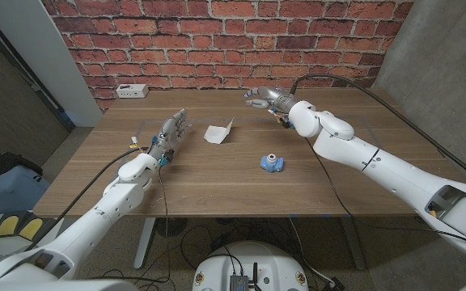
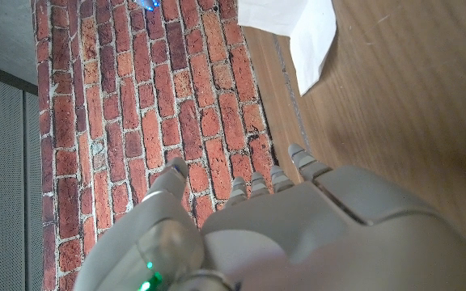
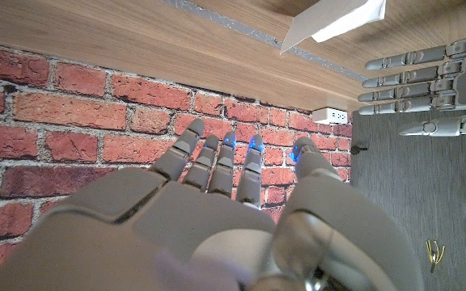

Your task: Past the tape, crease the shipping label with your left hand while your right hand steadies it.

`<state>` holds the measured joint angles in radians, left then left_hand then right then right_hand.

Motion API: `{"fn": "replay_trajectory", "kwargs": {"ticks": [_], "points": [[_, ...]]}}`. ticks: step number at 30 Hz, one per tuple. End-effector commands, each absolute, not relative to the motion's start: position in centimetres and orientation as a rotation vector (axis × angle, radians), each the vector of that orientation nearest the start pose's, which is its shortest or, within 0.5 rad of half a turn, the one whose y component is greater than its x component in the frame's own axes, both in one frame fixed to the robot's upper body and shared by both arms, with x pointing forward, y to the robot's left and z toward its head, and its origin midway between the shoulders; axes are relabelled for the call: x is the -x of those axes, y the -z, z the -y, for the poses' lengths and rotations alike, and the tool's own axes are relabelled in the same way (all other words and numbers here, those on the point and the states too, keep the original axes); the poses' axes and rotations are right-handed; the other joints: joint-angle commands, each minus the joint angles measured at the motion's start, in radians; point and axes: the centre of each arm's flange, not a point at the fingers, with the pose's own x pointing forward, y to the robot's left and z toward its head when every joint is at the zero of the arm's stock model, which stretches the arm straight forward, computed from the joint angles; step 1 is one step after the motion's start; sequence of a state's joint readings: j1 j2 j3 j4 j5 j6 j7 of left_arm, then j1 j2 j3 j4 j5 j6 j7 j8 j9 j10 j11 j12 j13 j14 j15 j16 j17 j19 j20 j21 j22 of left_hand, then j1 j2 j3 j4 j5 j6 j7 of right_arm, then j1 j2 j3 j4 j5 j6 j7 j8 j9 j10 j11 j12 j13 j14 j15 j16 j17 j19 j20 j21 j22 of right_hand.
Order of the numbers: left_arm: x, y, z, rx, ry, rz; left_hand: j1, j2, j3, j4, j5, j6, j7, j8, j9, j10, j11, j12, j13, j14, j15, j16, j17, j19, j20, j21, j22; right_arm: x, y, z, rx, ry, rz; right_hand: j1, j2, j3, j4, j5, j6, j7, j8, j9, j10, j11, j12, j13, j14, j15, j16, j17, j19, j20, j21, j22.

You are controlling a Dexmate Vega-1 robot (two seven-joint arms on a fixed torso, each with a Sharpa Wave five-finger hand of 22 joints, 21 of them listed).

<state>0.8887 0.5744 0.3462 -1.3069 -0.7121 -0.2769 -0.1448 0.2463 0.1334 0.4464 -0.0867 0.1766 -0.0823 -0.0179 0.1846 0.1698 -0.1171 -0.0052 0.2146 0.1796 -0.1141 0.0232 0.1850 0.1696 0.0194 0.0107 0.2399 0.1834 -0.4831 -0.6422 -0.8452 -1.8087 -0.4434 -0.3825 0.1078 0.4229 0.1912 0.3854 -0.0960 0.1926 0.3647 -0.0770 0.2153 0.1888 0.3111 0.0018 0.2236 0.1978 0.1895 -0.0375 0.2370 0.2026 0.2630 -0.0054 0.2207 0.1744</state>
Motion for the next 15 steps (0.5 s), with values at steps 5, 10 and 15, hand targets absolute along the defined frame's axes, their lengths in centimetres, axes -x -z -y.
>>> {"fn": "replay_trajectory", "kwargs": {"ticks": [5,10,15], "points": [[-64.34,5.05,-31.41,0.022,0.272,0.541,-0.005,-0.001,0.005,0.003,-0.004,0.0,-0.007,-0.002,0.003,-0.001,0.004,-0.004,0.004,0.0,-0.004,-0.004,0.003,0.0,0.01,-0.004,0.002,-59.8,-8.34,8.67,1.417,-0.192,0.661,0.017,-0.002,0.011,0.0,0.003,0.015,0.0,0.005,0.001,0.013,-0.003,0.004,0.003,0.009,-0.029,0.004,0.003,0.007,0.002,-0.002,0.006],[-64.31,5.05,-31.43,0.02,0.271,0.542,-0.005,-0.001,0.005,0.003,-0.004,0.0,-0.006,-0.002,0.003,-0.001,0.004,-0.004,0.004,-0.001,-0.004,-0.004,0.003,-0.001,0.01,-0.005,0.002,-59.9,-8.15,8.3,1.431,-0.206,0.656,0.019,-0.002,0.014,0.002,0.003,0.016,0.0,0.003,0.001,0.01,0.0,0.002,0.003,0.008,-0.029,0.004,0.004,0.007,0.002,-0.002,0.006],[-64.3,5.08,-31.42,0.022,0.273,0.539,-0.004,-0.001,0.005,0.002,-0.004,0.001,-0.004,-0.002,0.003,-0.001,0.003,-0.005,0.004,-0.001,-0.004,-0.005,0.003,0.0,0.011,-0.006,0.002,-59.96,-7.97,7.96,1.443,-0.213,0.655,0.021,-0.003,0.015,0.004,0.003,0.019,-0.001,0.002,0.002,0.016,-0.005,0.003,0.003,0.01,-0.028,0.005,0.004,0.008,0.003,-0.003,0.006]]}}
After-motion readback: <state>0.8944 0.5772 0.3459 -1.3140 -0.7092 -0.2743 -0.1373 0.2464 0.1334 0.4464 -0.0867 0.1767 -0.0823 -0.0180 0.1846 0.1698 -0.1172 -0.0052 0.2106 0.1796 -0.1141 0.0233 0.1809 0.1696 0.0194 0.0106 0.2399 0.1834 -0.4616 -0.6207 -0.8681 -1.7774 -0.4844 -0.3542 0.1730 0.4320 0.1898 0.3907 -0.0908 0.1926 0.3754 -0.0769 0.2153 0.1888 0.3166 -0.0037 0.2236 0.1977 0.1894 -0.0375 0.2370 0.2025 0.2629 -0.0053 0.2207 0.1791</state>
